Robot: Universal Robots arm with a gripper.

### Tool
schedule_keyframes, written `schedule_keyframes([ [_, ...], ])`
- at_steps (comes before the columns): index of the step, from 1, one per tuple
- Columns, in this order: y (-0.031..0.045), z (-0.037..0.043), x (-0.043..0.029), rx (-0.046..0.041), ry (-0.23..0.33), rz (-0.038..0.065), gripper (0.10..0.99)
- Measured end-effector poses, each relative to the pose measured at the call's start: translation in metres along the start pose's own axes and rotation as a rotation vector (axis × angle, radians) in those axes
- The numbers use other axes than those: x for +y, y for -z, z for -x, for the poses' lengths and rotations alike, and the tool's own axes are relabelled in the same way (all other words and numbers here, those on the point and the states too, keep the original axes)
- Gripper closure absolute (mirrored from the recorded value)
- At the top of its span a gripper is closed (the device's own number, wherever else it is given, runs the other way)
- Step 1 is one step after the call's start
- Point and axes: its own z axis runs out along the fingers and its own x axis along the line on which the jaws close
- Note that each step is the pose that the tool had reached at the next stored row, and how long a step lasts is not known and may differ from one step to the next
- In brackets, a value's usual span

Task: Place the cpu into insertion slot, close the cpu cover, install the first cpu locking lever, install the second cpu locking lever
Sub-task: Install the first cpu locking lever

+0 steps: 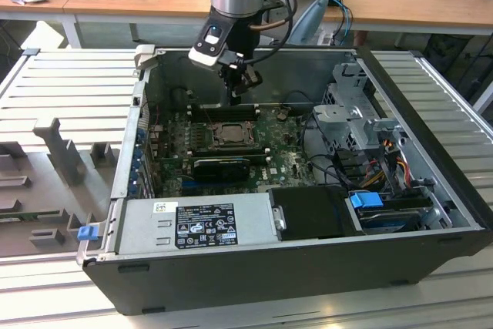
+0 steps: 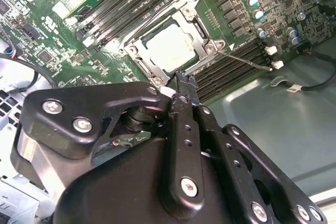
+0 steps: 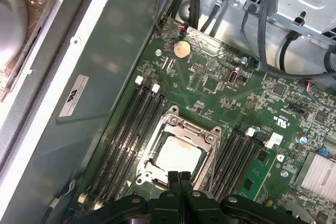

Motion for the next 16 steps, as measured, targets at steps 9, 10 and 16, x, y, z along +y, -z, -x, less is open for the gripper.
schedule_keyframes([
  [9,0.0,0.0,0.0,0.0015,0.05,-0.001,0.98],
  [10,0.0,0.0,0.0,0.0017,0.058,-0.001,0.98],
  [16,0.0,0.0,0.0,0.0029,0.097,-0.002,0.98],
])
